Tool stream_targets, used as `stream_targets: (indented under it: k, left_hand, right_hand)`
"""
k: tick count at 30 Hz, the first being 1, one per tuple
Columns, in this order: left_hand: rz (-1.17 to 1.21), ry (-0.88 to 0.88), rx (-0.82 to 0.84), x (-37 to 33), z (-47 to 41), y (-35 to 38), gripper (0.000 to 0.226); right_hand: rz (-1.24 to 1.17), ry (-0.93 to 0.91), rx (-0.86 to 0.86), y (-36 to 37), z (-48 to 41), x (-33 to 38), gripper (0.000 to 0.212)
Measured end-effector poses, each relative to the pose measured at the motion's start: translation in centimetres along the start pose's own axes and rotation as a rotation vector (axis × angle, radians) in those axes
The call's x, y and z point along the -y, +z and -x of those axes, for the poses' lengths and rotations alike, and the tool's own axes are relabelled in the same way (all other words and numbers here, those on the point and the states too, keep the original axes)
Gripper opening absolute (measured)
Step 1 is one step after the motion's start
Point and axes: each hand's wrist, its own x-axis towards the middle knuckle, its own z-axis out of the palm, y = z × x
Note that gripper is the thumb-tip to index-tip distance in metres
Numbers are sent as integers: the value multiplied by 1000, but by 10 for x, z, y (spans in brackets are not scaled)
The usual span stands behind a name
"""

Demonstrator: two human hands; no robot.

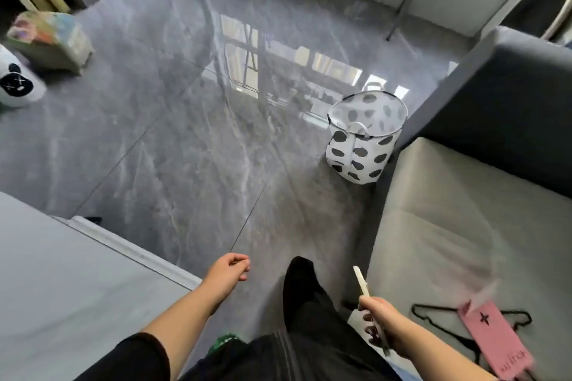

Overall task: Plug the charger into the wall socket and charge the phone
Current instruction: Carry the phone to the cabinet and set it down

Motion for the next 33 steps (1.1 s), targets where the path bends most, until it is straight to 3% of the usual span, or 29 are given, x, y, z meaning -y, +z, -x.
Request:
stream_targets:
  k: [7,15,21,28,33]
  left_hand:
    - [200,-172,-196,-31,-16,-18,14]
    - [531,-316,-467,-26,-45,-105,16]
    - [700,-393,-495,-42,-72,-171,24]
    - [861,-317,-562,-95,-112,-271,23]
    - [1017,-260,-653,-117,-149,-370,19]
  right_hand:
    - [389,-110,139,18,-47,175,14]
    - [700,-216,355,170,-64,363,20]
    - [854,-222,359,261,-60,465,22]
    - [978,-189,359,336,-64,571,17]
    - [1105,-158,330,406,-78,657,30]
